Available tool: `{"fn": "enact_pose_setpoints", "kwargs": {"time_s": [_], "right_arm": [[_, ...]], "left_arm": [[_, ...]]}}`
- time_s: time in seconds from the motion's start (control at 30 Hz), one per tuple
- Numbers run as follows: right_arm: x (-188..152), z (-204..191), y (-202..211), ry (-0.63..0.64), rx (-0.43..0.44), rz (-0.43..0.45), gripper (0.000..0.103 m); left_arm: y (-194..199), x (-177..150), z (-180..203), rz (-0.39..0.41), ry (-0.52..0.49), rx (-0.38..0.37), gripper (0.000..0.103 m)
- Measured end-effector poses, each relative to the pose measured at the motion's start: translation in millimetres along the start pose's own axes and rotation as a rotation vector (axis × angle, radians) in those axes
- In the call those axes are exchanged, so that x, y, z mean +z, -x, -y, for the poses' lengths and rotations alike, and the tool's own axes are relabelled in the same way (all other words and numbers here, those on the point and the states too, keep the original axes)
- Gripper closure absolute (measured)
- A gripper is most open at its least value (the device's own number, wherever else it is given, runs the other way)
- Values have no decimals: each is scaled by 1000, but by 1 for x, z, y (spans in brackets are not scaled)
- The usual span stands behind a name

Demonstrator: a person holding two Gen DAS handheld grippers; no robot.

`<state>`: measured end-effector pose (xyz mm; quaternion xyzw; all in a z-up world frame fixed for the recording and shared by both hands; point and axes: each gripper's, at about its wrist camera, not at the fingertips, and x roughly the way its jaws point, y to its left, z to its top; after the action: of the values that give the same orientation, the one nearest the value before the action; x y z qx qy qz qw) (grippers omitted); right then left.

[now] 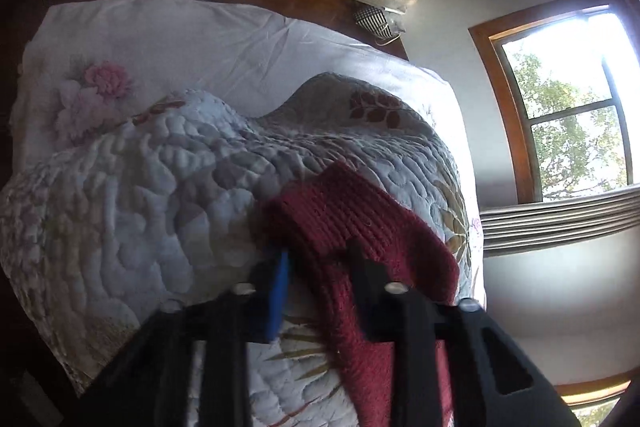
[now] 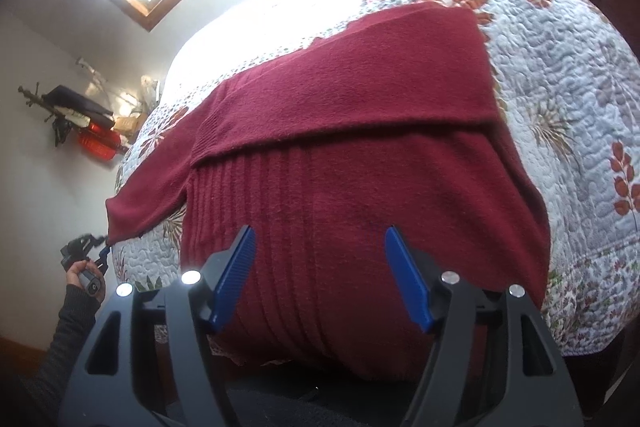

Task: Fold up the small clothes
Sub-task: 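Fold the held sleeve across the sweater body toward the right tool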

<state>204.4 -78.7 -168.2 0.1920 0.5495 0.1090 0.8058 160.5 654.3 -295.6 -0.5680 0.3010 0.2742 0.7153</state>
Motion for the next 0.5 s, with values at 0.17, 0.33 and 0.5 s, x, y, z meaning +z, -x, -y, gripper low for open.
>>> {"fn": "enact_pose_setpoints", "kwargs": {"time_s": [0.17,0.33,0.5], "right_arm": [[-4,13,2,-44,-1,-8,36],[-4,13,5,-34,8,5,36],[-5,16,3,-34,28,-7,36]], "left_arm": [[20,0,18,54,-51,-27,95],[76,-16,69,125,-155,-178,96],[133,-56,167,150,-398,-355,96]]}}
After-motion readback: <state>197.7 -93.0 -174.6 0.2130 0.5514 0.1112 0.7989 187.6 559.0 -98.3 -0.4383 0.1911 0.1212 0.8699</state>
